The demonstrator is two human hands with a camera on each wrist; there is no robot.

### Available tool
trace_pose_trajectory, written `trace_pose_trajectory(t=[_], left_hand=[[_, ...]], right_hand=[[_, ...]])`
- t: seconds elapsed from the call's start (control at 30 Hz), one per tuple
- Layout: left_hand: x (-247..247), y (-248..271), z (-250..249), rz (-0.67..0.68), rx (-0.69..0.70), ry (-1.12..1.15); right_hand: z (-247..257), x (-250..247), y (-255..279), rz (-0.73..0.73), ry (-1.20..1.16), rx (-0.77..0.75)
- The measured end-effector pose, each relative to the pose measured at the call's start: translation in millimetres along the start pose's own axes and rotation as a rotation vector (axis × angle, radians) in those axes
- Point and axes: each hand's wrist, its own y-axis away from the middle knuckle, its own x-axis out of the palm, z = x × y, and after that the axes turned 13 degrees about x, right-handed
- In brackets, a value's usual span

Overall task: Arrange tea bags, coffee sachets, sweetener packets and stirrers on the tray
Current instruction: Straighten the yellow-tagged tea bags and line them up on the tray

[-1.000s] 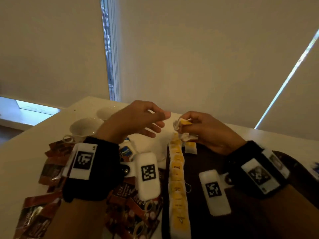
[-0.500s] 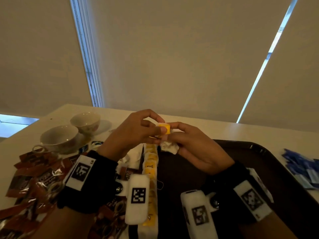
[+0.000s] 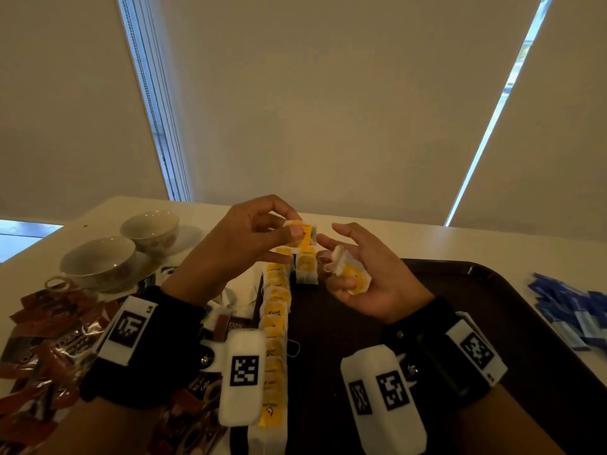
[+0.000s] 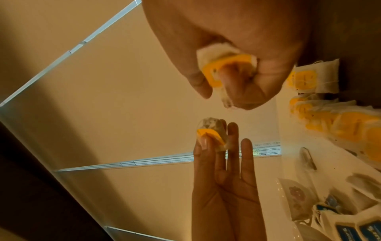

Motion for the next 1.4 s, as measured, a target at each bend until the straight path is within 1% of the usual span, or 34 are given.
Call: trace_pose_trajectory(t=[0.07, 0.17, 0.27, 0.37, 0.5, 0.6, 0.67, 0.8, 0.97, 1.03, 1.2, 1.3, 1.33, 1.4], left_hand=[[1.4, -1.2, 2.5, -0.026, 0.079, -0.119], [3.0, -1.7, 2.8, -0.083, 0.155, -0.182], [2.8, -2.3, 2.6, -0.100, 0.164, -0.163], [0.9, -2.1, 1.6, -0.066, 0.114, -0.122], [-1.9, -1.4, 1.2, -0.028, 0.056, -0.049], [-1.5, -0.6, 0.3, -0.023, 0.037, 0.021], [0.1, -0.1, -0.2, -0.021, 0.033, 0.033], [0.6, -0.6, -1.0, -0.038, 0.035, 0.026], [2.9, 0.3, -2.8, 0.043, 0.060, -0.034], [3.8, 0.7, -2.4, 0.056, 0.074, -0.057], [2.1, 0.3, 0.4, 0.002, 0.072, -0.051], [4.0, -1.6, 2.6, -0.021, 0.106, -0.112], [4.6, -2.2, 2.8, -0.026, 0.119, -0.126], [5.7, -2.5, 2.4, -0.017, 0.137, -0.135]], right_hand=[[-0.7, -1.4, -0.3, -0.042, 0.125, -0.071], [-0.9, -1.0, 3.0, -0.178, 0.404, -0.273], [0.0, 5.1, 12.3, -0.251, 0.703, -0.440], [2.7, 7.9, 19.4, -0.258, 0.873, -0.528], [6.6, 4.5, 22.5, -0.243, 0.916, -0.543], [6.5, 1.5, 22.0, -0.258, 0.956, -0.588], [5.4, 1.3, 20.3, -0.265, 0.938, -0.612], [5.3, 1.6, 19.8, -0.291, 0.912, -0.579], [6.0, 2.3, 20.0, -0.293, 0.916, -0.518], [6.1, 1.9, 20.2, -0.303, 0.921, -0.500], [7.5, 0.6, 19.7, -0.334, 0.945, -0.482], [8.2, 1.7, 23.5, -0.299, 1.003, -0.455], [8.5, 1.4, 24.4, -0.296, 1.019, -0.458], [10.3, -0.1, 24.9, -0.320, 1.031, -0.511]])
